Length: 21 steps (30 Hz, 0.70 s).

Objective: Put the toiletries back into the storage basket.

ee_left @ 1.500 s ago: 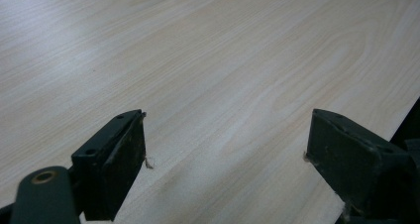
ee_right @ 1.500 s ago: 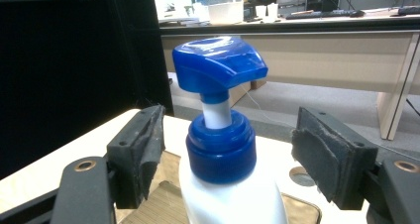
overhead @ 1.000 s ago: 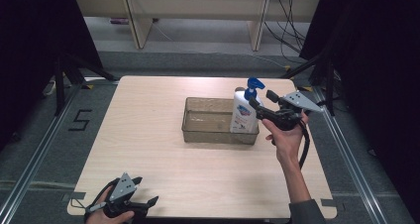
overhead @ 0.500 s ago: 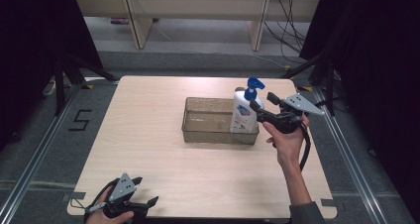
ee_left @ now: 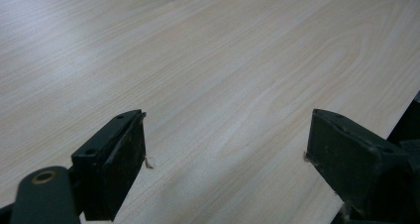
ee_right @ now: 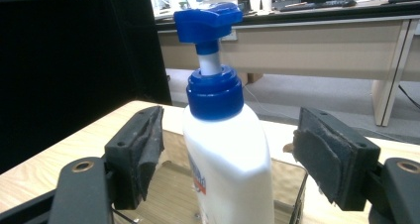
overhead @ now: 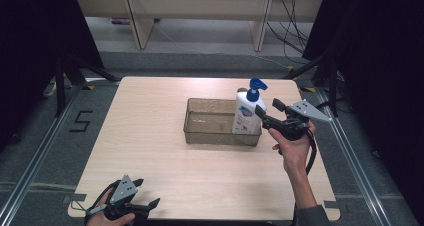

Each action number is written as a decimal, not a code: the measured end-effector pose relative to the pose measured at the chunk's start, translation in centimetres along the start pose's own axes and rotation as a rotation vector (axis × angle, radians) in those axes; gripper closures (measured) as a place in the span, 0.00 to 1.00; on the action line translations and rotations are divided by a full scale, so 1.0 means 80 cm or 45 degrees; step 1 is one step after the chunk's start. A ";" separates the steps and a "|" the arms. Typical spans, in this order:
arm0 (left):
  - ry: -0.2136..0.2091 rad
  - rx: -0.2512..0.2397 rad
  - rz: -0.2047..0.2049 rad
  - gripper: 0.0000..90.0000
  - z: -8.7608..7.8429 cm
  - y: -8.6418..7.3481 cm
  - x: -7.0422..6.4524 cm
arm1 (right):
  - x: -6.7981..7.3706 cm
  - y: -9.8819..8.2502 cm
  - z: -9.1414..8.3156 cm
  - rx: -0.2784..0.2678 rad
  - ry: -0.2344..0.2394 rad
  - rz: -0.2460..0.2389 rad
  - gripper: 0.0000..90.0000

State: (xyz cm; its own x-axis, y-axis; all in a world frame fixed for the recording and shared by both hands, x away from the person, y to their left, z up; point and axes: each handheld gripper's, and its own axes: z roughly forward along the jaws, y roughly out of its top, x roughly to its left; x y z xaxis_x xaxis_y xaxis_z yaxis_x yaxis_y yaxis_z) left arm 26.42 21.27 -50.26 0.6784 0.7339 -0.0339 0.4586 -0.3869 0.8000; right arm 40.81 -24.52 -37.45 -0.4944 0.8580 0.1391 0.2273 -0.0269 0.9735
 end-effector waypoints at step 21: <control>-0.004 -0.003 0.004 0.16 -0.001 0.000 0.001 | 0.011 -0.007 -0.007 0.017 0.033 -0.009 0.30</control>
State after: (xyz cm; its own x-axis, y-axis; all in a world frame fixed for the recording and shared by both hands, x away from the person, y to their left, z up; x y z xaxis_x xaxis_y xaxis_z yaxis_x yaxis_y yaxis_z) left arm 26.43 21.38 -50.24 0.6816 0.7310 -0.0336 0.4552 -0.3875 0.8016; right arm 39.74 -24.05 -37.78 -0.5175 0.8447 0.1370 0.2348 -0.0138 0.9719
